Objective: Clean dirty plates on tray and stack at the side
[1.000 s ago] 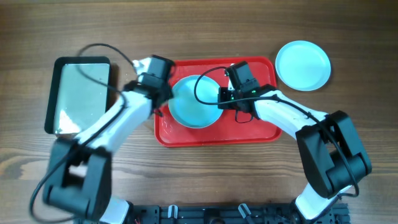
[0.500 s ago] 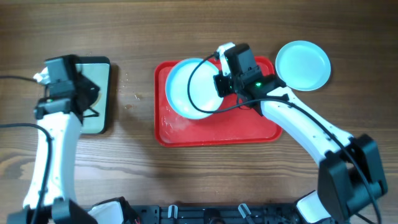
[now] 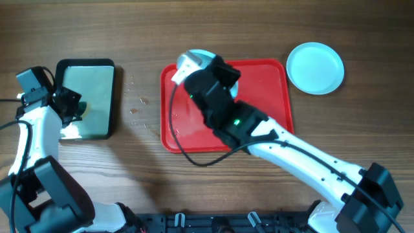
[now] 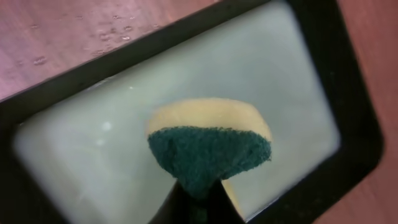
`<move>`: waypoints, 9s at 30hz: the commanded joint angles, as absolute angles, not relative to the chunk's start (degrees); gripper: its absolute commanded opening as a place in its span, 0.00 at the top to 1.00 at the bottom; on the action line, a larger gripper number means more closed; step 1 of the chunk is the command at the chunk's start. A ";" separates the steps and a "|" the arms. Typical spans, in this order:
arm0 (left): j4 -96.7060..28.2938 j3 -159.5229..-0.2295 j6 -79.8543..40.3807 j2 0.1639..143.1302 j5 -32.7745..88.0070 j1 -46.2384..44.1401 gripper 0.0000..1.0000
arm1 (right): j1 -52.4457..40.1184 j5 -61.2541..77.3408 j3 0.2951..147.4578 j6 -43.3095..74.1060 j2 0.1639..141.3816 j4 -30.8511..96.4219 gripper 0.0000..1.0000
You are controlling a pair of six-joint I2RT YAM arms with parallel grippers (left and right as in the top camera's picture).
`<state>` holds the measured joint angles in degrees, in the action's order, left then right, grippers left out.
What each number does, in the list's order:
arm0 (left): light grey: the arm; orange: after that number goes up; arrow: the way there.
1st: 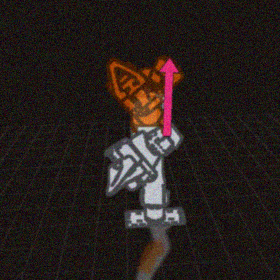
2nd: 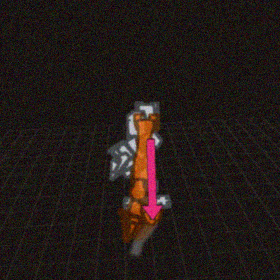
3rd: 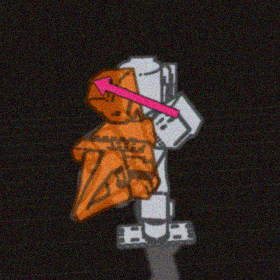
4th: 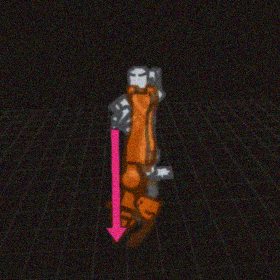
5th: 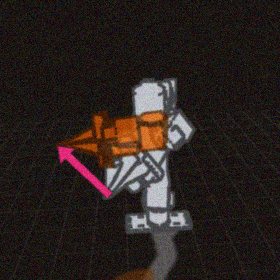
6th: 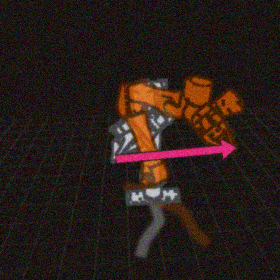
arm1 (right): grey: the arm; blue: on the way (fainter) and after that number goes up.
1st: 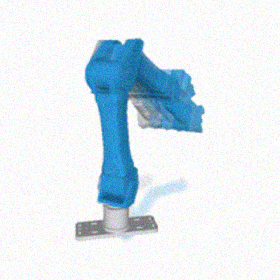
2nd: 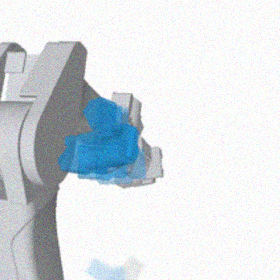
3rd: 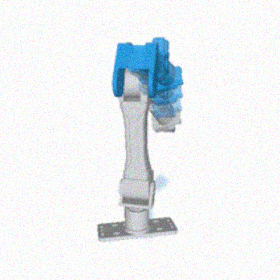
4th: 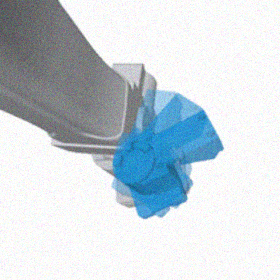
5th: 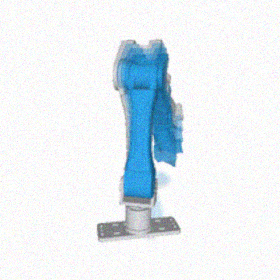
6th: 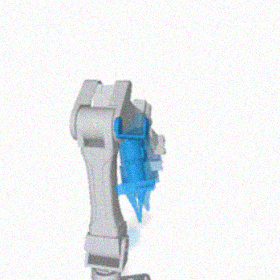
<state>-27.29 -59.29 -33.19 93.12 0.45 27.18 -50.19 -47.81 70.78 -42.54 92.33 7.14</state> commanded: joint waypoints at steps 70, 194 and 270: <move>-24.71 -59.16 -33.45 68.16 12.19 27.53 0.00 | 20.25 3.64 71.61 27.03 101.65 26.89 0.78; -24.71 -59.16 -33.45 68.16 12.19 27.53 0.00 | -1.43 3.84 0.30 0.16 0.21 -0.01 0.00; -4.36 -0.36 -10.22 0.16 0.97 -0.91 0.00 | -1.43 3.84 0.30 0.16 0.27 -0.03 0.00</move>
